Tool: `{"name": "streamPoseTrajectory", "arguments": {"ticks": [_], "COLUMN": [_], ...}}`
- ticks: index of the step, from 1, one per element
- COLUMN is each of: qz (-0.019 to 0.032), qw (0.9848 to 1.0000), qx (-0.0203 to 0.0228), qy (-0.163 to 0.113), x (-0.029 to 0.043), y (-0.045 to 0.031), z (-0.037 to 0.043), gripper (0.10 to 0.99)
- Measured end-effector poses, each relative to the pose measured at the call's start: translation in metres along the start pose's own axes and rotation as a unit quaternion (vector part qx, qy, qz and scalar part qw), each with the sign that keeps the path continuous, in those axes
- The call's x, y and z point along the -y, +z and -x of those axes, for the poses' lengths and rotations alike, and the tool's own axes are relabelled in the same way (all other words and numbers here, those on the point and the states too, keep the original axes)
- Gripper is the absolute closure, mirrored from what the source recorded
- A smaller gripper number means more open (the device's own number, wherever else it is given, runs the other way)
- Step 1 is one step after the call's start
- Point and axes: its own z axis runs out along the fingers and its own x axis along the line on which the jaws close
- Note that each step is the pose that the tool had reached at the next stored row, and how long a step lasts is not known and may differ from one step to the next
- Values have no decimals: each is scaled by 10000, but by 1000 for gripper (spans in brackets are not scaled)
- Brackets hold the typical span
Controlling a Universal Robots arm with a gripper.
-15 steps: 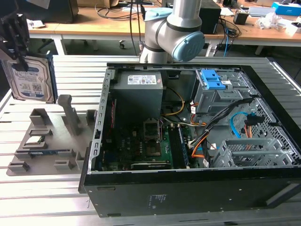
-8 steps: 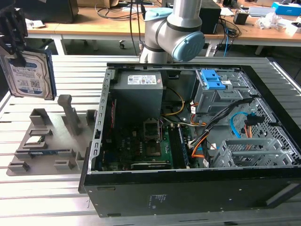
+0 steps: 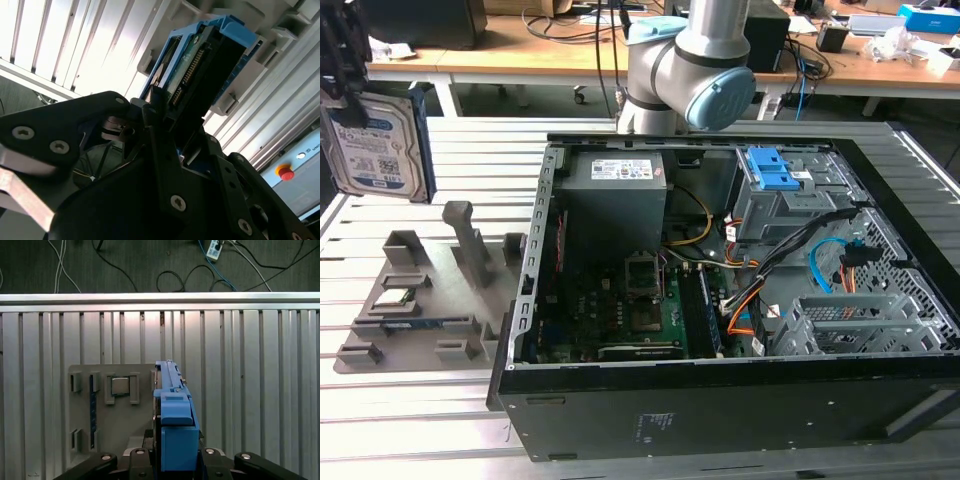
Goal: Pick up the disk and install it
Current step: 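Pick up the disk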
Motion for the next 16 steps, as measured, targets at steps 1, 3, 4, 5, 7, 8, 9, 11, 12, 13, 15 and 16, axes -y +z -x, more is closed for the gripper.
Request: {"name": "streamPoseTrajectory", "arguments": {"ticks": [1,3,4,5,7,8,9,11,12,13,15,16], "qz": [0,0,1,2,1,2,2,2,3,3,3,3], "qw": [10000,10000,10000,10000,10000,10000,10000,10000,10000,10000,10000,10000], "qx": [0,0,0,0,0,0,0,0,2,6,11,12], "qy": [0,0,0,0,0,0,0,-1,0,0,0,0], "x": [0,-2,-3,-4,-5,-6,-6,-6,-6,-7,-7,-8], "y": [-15,-112,-156,-193,-260,-297,-319,-338,-349,-355,-384,-393], "z": [0,1,1,2,2,2,2,4,7,11,32,37], "gripper": [722,722,722,722,722,722,722,722,722,722,722,722]}}
